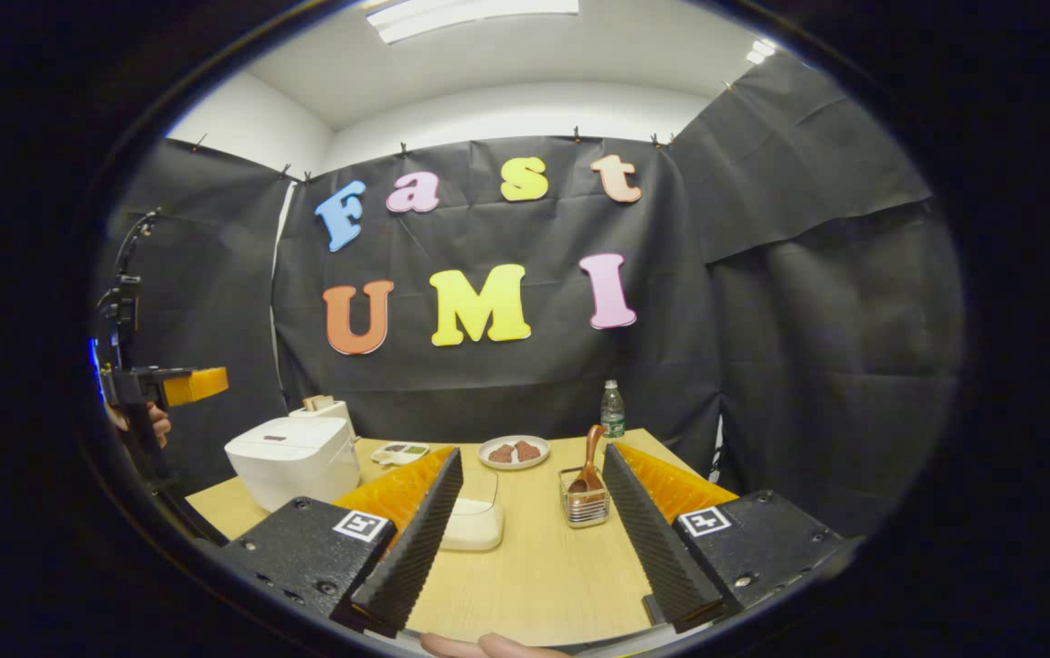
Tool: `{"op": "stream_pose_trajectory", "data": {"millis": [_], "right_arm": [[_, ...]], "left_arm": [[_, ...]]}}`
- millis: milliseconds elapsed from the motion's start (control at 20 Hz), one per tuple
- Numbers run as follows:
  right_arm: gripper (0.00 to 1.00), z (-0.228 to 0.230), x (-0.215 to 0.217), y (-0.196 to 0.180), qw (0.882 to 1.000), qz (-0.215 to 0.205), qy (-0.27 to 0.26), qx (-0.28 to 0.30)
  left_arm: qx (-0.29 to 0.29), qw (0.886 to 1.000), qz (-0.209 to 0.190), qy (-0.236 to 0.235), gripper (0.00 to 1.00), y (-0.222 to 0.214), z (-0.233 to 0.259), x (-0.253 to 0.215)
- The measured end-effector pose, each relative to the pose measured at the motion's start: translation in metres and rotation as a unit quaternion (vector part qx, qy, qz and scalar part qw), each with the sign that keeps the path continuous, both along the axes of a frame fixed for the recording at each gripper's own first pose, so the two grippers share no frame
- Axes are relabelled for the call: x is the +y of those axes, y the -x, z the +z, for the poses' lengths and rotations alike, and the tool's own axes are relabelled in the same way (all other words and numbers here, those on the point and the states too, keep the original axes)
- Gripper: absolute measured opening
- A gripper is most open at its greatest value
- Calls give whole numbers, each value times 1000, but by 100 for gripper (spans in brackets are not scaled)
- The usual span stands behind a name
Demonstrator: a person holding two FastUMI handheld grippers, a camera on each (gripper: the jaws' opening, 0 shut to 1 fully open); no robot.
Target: Close the left gripper, press the button to open the rice cooker; take a wooden spoon from the chopstick holder with the right hand, scoop a spoonful of rice and pour it into the rice cooker, then put the wooden spoon back into the chopstick holder.
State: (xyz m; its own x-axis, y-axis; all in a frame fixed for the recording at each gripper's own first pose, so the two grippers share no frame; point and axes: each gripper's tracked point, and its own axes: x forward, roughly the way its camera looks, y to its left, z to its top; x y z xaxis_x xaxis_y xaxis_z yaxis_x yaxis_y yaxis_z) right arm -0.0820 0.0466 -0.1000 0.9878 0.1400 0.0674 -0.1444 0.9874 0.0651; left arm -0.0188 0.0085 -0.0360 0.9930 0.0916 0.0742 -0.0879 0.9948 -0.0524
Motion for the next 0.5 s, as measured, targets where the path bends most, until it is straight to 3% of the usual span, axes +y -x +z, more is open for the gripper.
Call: {"op": "stream_pose_trajectory", "data": {"millis": [50,100,250,400,450,500], "right_arm": [[100,3,-2,2,1000,-1,-2,-3],[94,4,-4,4,1000,-1,-1,-5],[94,9,-12,9,1000,-5,5,-11],[100,19,-17,21,1000,-10,1,-21],[94,23,-17,24,1000,-11,0,-25],[100,27,-17,28,999,-10,0,-31]], "left_arm": [[-13,1000,2,7,94,7,5,-3],[-23,1000,9,13,94,13,7,-3],[-13,1000,8,10,94,28,-9,-19],[-21,999,-18,16,94,42,-11,-43],[-26,999,-29,18,94,46,-8,-49],[-25,999,-42,14,94,49,-9,-56]]}}
